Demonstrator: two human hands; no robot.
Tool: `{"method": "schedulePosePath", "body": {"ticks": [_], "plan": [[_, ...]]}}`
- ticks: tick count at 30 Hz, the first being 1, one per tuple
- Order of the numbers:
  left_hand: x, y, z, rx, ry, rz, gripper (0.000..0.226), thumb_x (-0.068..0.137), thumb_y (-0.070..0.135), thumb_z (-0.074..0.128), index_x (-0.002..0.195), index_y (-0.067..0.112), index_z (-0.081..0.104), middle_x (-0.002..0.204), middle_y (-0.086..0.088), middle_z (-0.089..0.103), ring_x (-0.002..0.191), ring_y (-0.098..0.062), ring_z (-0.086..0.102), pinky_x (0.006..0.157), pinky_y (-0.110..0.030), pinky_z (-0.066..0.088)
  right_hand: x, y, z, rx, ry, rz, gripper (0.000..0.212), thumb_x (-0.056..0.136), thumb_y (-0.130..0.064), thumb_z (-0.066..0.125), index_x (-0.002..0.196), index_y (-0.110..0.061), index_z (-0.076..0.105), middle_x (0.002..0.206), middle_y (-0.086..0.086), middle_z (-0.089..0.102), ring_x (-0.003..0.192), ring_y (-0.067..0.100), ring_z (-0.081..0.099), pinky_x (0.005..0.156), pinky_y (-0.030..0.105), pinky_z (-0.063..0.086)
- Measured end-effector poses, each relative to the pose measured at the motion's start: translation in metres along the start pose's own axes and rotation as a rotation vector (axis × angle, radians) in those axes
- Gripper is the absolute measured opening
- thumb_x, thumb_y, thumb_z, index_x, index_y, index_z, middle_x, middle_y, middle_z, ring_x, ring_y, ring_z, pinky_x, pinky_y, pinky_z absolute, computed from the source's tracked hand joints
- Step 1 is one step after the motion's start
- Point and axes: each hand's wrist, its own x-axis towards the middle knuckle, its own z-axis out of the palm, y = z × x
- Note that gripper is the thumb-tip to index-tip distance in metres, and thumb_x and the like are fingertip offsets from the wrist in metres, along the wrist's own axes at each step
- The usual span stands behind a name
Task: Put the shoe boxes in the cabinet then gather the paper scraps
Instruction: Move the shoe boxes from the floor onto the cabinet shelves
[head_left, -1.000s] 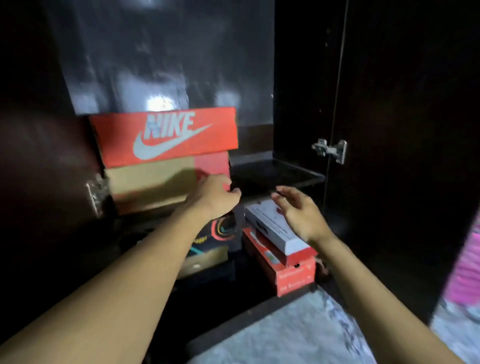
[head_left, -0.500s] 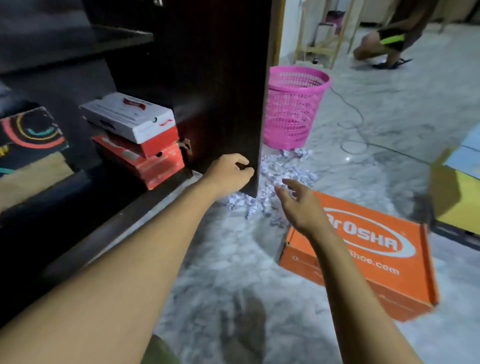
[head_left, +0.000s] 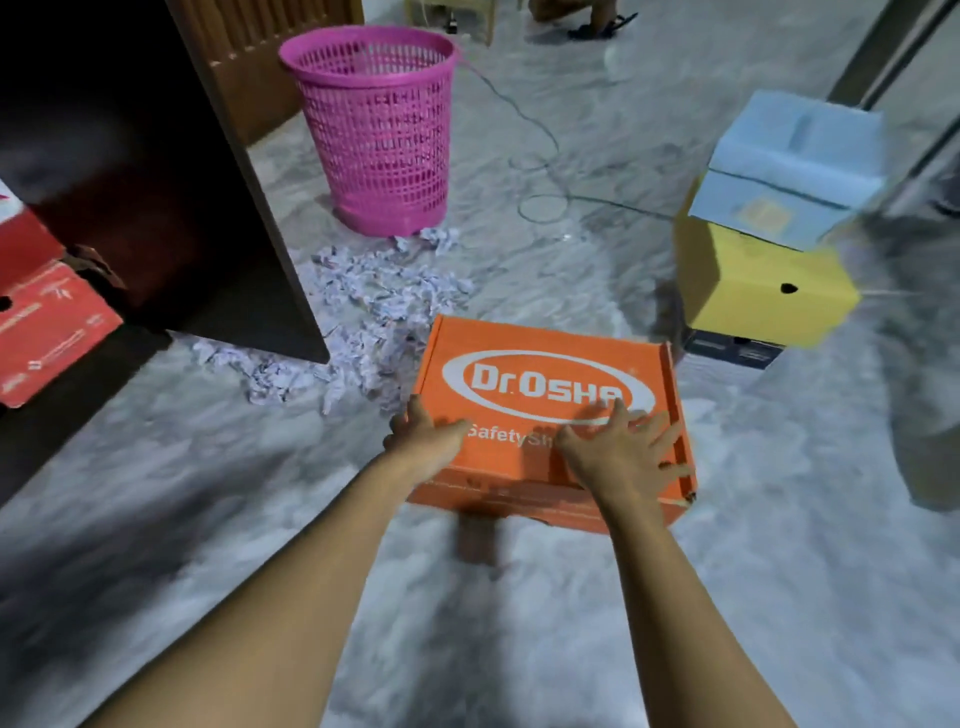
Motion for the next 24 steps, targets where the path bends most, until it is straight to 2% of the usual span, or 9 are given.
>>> {"method": "schedulePosePath", "body": {"ticks": [1, 3, 6, 9, 11, 14, 16, 19, 24], "plan": [[-0.003, 0.001, 0.001, -0.001, 0.065, -0.002, 0.095, 0.073, 0.064, 0.055, 0.151, 0.025, 0.016, 0.15, -0.011, 0.033, 0.134, -0.034, 0.039, 0.111, -0.045, 0.035, 0.007, 0.01, 0.0, 0.01, 0.024, 0.035, 0.093, 0.083, -0.067, 0.051, 0.156, -0.024, 0.014, 0.165, 0.019, 0.0, 0.151, 0.039, -0.006, 0.116, 0.067, 0.003], [-0.001, 0.001, -0.001, -0.055, 0.178, 0.0, 0.085, 0.069, 0.063, 0.05, 0.143, 0.024, 0.033, 0.141, -0.009, 0.049, 0.122, -0.033, 0.053, 0.103, -0.045, 0.044, 0.017, 0.027, -0.003, 0.05, 0.098, 0.056, 0.093, 0.082, -0.063, 0.056, 0.155, -0.021, 0.016, 0.16, 0.021, 0.015, 0.147, 0.042, 0.014, 0.115, 0.061, 0.016], [0.006, -0.004, -0.008, -0.049, 0.211, 0.004, 0.049, 0.083, 0.057, 0.051, 0.118, 0.023, 0.061, 0.113, -0.003, 0.068, 0.098, -0.028, 0.066, 0.092, -0.04, 0.052, 0.03, 0.047, -0.012, 0.192, 0.13, 0.071, 0.089, 0.083, -0.058, 0.06, 0.153, -0.018, 0.022, 0.146, 0.021, 0.036, 0.132, 0.043, 0.038, 0.106, 0.052, 0.035], [0.007, -0.011, -0.013, -0.13, 0.22, -0.016, 0.039, 0.089, 0.055, 0.053, 0.105, 0.022, 0.067, 0.099, -0.004, 0.07, 0.087, -0.026, 0.066, 0.087, -0.036, 0.053, 0.045, 0.074, -0.021, 0.395, 0.048, 0.047, 0.071, 0.085, -0.054, 0.062, 0.144, -0.017, 0.046, 0.14, 0.016, 0.053, 0.123, 0.037, 0.053, 0.101, 0.048, 0.044], [0.01, -0.016, -0.013, -0.25, 0.153, -0.043, 0.038, 0.089, 0.054, 0.056, 0.109, 0.022, 0.065, 0.102, -0.003, 0.07, 0.092, -0.026, 0.068, 0.091, -0.038, 0.053, 0.05, 0.093, -0.024, 0.635, -0.031, 0.04, 0.054, 0.088, -0.044, 0.065, 0.134, -0.017, 0.059, 0.131, 0.011, 0.063, 0.111, 0.029, 0.062, 0.097, 0.044, 0.049], [0.011, -0.025, -0.004, -0.341, -0.031, -0.043, 0.039, 0.088, 0.052, 0.058, 0.121, 0.03, 0.06, 0.114, -0.001, 0.07, 0.098, -0.025, 0.069, 0.097, -0.044, 0.051, 0.047, 0.113, -0.022, 0.881, -0.233, 0.02, 0.035, 0.091, -0.038, 0.065, 0.125, -0.029, 0.064, 0.118, 0.001, 0.072, 0.102, 0.02, 0.069, 0.085, 0.037, 0.053], [0.01, -0.03, 0.001, -0.372, -0.069, -0.038, 0.039, 0.089, 0.051, 0.058, 0.123, 0.033, 0.058, 0.114, 0.0, 0.071, 0.098, -0.025, 0.069, 0.095, -0.047, 0.051, 0.04, 0.117, -0.014, 0.981, -0.307, 0.004, 0.036, 0.089, -0.038, 0.066, 0.124, -0.036, 0.062, 0.112, -0.005, 0.074, 0.1, 0.019, 0.071, 0.08, 0.038, 0.054], [0.006, -0.033, 0.0, -0.396, -0.079, -0.053, 0.043, 0.088, 0.053, 0.059, 0.126, 0.035, 0.055, 0.113, -0.001, 0.071, 0.097, -0.026, 0.069, 0.092, -0.048, 0.052, 0.032, 0.116, -0.007, 1.079, -0.322, -0.047, 0.046, 0.081, -0.042, 0.068, 0.126, -0.042, 0.058, 0.116, -0.006, 0.073, 0.104, 0.021, 0.071, 0.089, 0.045, 0.055], [-0.008, -0.042, -0.019, -0.444, -0.07, -0.04, 0.048, 0.076, 0.062, 0.061, 0.12, 0.042, 0.058, 0.107, 0.003, 0.074, 0.094, -0.025, 0.072, 0.09, -0.05, 0.054, 0.027, 0.108, -0.022, 1.103, -0.33, -0.254, 0.061, 0.077, -0.053, 0.062, 0.137, -0.046, 0.052, 0.133, -0.004, 0.064, 0.116, 0.022, 0.065, 0.101, 0.052, 0.049]]}}
